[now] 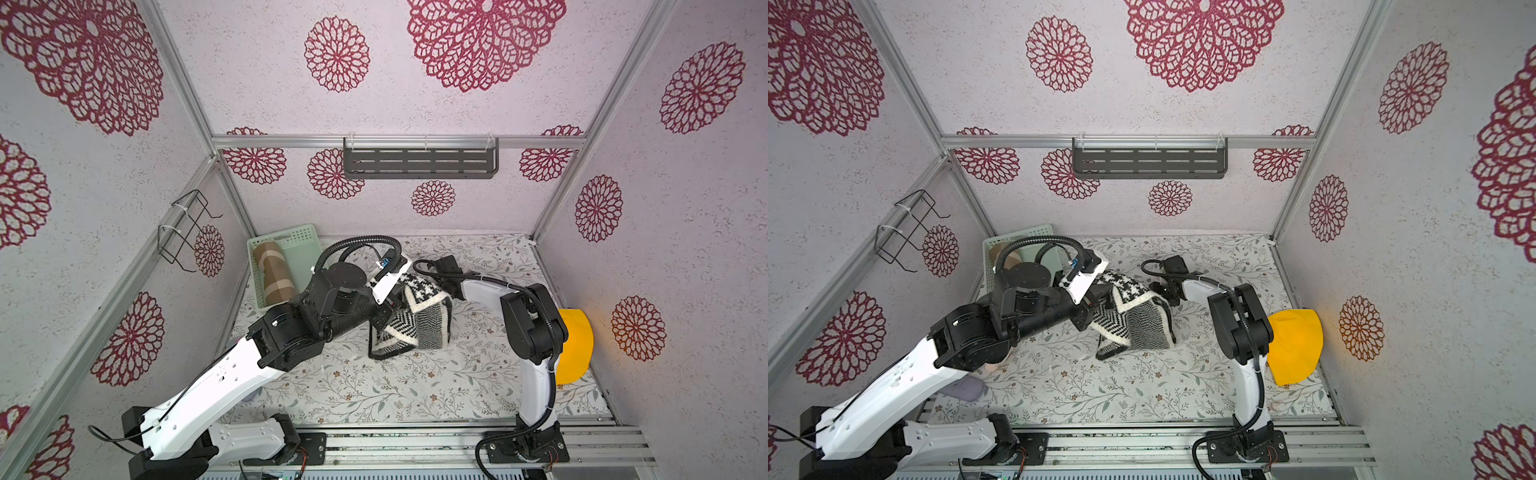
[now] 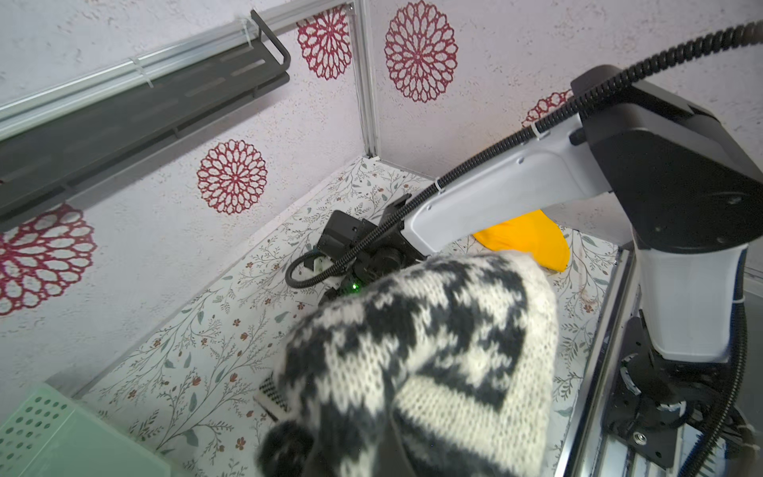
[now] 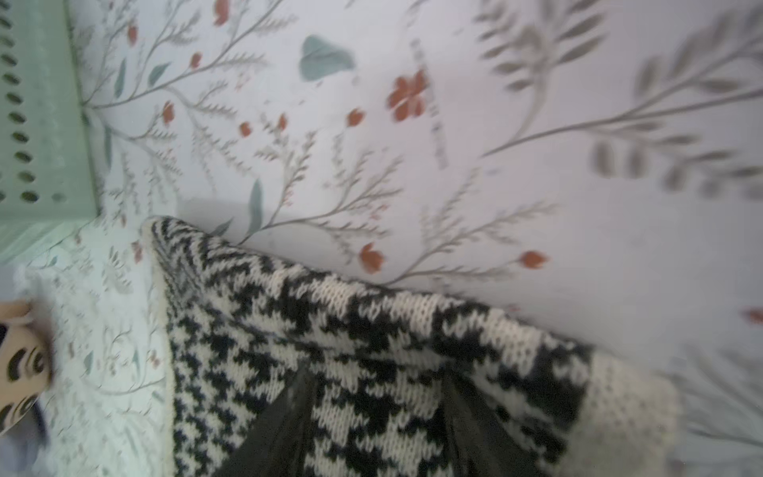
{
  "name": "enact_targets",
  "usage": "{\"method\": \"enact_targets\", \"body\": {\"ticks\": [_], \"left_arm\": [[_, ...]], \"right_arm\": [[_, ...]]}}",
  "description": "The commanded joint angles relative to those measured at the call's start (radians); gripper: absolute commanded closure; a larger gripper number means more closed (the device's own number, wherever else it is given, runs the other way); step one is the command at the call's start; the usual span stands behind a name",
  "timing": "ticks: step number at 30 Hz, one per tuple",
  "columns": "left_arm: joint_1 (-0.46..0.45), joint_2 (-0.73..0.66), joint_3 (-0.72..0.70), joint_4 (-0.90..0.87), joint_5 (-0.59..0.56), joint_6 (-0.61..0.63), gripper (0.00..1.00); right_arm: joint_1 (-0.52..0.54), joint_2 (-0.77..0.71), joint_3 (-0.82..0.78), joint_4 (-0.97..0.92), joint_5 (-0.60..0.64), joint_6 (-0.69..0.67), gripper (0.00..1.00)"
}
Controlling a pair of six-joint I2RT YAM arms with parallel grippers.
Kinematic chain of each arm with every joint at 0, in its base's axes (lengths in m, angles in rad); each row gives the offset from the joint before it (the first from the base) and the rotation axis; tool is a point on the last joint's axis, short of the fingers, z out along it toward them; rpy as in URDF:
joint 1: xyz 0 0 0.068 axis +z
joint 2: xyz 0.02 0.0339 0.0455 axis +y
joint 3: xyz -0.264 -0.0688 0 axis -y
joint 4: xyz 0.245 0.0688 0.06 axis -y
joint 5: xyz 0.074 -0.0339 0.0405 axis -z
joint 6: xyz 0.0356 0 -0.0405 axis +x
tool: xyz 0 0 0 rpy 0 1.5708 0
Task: Roll up the scarf and place it into the basket
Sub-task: Flatten out the scarf at the center of the board.
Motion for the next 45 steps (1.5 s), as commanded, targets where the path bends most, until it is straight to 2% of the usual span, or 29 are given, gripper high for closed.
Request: {"method": "enact_targets", "body": {"ticks": [1, 7, 12, 16, 18, 21, 24, 25, 27, 32, 34, 38, 40, 43, 45], "left_arm": [[0.005, 0.036, -0.017, -0.031, 0.056, -0.012, 1.00], [0.022, 0.129, -0.083, -0.041, 0.070, 0.037, 1.00], [0.099, 0.226, -0.114, -0.064, 0.165, 0.069, 1.00], [0.142, 0.309, -0.107, -0.142, 0.204, 0.107, 0.91], [0.151, 0.350, -0.096, -0.186, 0.212, 0.116, 0.82], [0.155, 0.416, -0.054, -0.299, 0.297, 0.111, 0.54], [0.144, 0.446, -0.023, -0.398, 0.432, 0.117, 0.29], [0.137, 0.439, -0.029, -0.402, 0.448, 0.121, 0.23], [0.119, 0.410, -0.048, -0.385, 0.431, 0.110, 0.17], [0.126, 0.335, -0.106, -0.284, 0.353, 0.046, 0.14], [0.143, 0.321, -0.129, -0.217, 0.266, -0.035, 0.12], [0.241, 0.378, -0.140, -0.227, 0.249, -0.259, 0.14], [0.278, 0.400, -0.180, -0.230, 0.186, -0.371, 0.16], [0.338, 0.432, -0.217, -0.220, 0.235, -0.574, 0.15], [0.334, 0.433, -0.228, -0.185, 0.263, -0.699, 0.08]], "right_arm": [[-0.076, 0.005, 0.013, -0.109, 0.195, -0.013, 0.46], [-0.236, -0.012, 0.008, -0.131, 0.249, -0.019, 0.46], [-0.356, -0.024, 0.018, -0.130, 0.259, -0.007, 0.46], [-0.438, -0.023, 0.023, -0.113, 0.247, 0.023, 0.46], [-0.465, -0.023, 0.024, -0.097, 0.231, 0.041, 0.46], [-0.490, -0.017, 0.036, -0.085, 0.217, 0.055, 0.46], [-0.503, -0.003, 0.068, -0.094, 0.227, 0.050, 0.44], [-0.508, 0.005, 0.082, -0.099, 0.233, 0.048, 0.44], [-0.520, 0.026, 0.116, -0.117, 0.240, 0.044, 0.44], [-0.551, 0.071, 0.184, -0.148, 0.248, 0.042, 0.43], [-0.563, 0.082, 0.210, -0.167, 0.242, 0.035, 0.43], [-0.562, 0.064, 0.210, -0.179, 0.222, 0.014, 0.43], [-0.562, 0.046, 0.195, -0.183, 0.219, -0.003, 0.43], [-0.563, 0.026, 0.173, -0.193, 0.215, -0.028, 0.42], [-0.562, 0.006, 0.149, -0.191, 0.222, -0.047, 0.39]]}}
